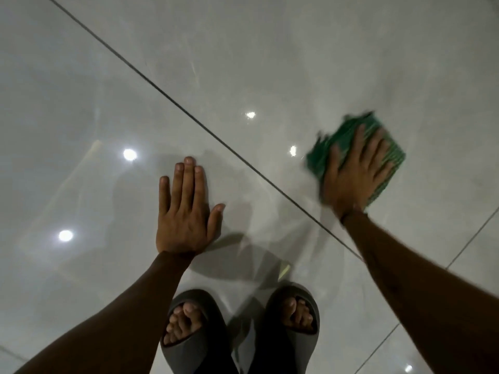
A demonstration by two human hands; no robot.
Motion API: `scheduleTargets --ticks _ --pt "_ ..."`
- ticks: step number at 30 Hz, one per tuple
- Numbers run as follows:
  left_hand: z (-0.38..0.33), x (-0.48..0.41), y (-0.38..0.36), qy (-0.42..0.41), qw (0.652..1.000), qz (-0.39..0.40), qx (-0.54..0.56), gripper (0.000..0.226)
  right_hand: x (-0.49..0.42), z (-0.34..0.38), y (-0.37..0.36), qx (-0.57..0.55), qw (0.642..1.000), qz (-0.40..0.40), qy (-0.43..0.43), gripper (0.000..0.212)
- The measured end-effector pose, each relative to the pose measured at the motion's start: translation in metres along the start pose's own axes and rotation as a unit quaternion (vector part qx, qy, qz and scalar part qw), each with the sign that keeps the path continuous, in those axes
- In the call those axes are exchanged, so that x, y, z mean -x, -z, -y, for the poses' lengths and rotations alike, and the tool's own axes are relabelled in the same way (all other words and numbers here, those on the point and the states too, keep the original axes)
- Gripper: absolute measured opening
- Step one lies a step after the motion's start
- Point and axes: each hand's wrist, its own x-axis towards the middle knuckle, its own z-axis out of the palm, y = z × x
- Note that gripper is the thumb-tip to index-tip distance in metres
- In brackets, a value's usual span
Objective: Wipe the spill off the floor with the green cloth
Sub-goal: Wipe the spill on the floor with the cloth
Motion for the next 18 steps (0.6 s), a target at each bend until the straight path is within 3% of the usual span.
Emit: scheduleTargets --ticks 2,3,6,8,10,13,15,18 --pt "0.000 -0.001 0.001 -0.006 1.000 -0.005 -0.008 0.091 -0.044 0.049 0.003 -0.048 0.991 -0.038 -0.122 0.092" --pt "0.000 -0.002 0.002 -0.007 1.000 -0.005 -0.006 0.091 -0.056 0.073 0.003 -0.051 0.991 -0.042 -0.119 0.092" --pt "0.000 -0.002 0.004 -0.007 1.000 -0.004 -0.007 0.090 -0.043 0.126 -0.011 -0.011 0.998 -0.025 0.062 0.084" --pt "-0.002 0.000 0.004 -0.009 1.000 0.002 -0.006 0.089 0.002 0.126 -0.022 0.032 0.973 -0.010 0.228 0.083" --pt "0.002 -0.001 0.003 -0.004 1.000 0.006 -0.003 0.089 0.045 0.101 -0.032 0.046 0.932 0.019 0.359 0.083" --pt "0.005 -0.004 0.002 -0.010 1.000 0.014 -0.003 0.089 0.077 0.018 -0.032 0.085 0.897 0.049 0.431 0.086" --pt "0.005 -0.004 0.000 -0.004 1.000 0.013 -0.005 0.088 0.076 -0.040 -0.022 0.107 0.901 0.063 0.415 0.084" --pt "0.003 0.000 -0.001 -0.003 1.000 -0.002 -0.007 0.088 0.044 -0.068 -0.004 0.060 0.975 0.045 0.208 0.082"
